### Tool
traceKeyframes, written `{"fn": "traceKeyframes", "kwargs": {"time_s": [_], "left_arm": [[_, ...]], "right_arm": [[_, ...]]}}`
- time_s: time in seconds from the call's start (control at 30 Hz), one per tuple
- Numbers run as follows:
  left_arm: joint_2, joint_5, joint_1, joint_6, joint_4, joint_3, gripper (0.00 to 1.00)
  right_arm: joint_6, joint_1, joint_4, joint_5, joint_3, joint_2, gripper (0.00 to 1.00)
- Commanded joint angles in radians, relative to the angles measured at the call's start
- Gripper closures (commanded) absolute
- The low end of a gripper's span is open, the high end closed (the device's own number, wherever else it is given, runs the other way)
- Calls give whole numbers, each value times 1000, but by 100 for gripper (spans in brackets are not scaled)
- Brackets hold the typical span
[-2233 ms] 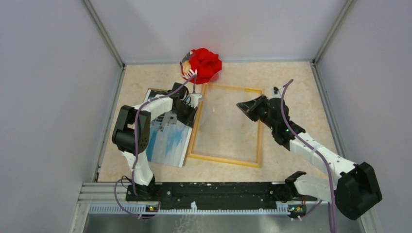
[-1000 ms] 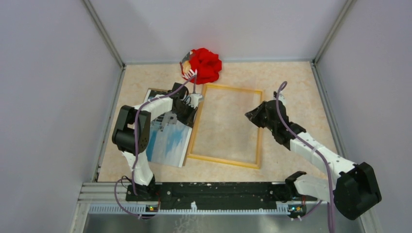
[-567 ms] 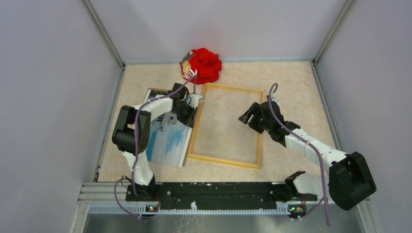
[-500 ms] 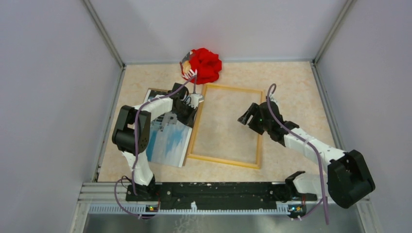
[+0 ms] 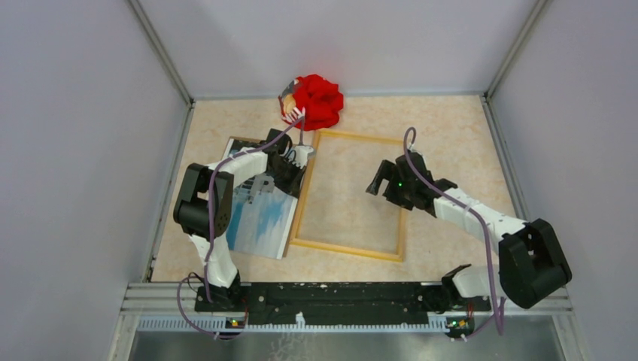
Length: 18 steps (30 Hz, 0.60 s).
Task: Put the photo into the frame
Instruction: Place the photo frame item in the photo frame.
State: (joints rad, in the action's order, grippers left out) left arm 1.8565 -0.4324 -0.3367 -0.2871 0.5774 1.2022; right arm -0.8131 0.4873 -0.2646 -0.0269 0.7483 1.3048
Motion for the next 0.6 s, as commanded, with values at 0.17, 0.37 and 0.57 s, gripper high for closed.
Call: {"fn": "traceKeyframes", "kwargs": {"time_s": [0.17, 0.37, 0.57], "left_arm": [[-14, -28, -13, -12, -6, -26, 88], [-13, -32, -13, -9, -7, -26, 88], [-13, -31, -12, -12, -4, -25, 88]], "right_arm": [[70, -19, -78, -51, 75, 31, 4], [89, -19, -113, -77, 96, 36, 3], [93, -19, -118, -95, 90, 45, 3]]}}
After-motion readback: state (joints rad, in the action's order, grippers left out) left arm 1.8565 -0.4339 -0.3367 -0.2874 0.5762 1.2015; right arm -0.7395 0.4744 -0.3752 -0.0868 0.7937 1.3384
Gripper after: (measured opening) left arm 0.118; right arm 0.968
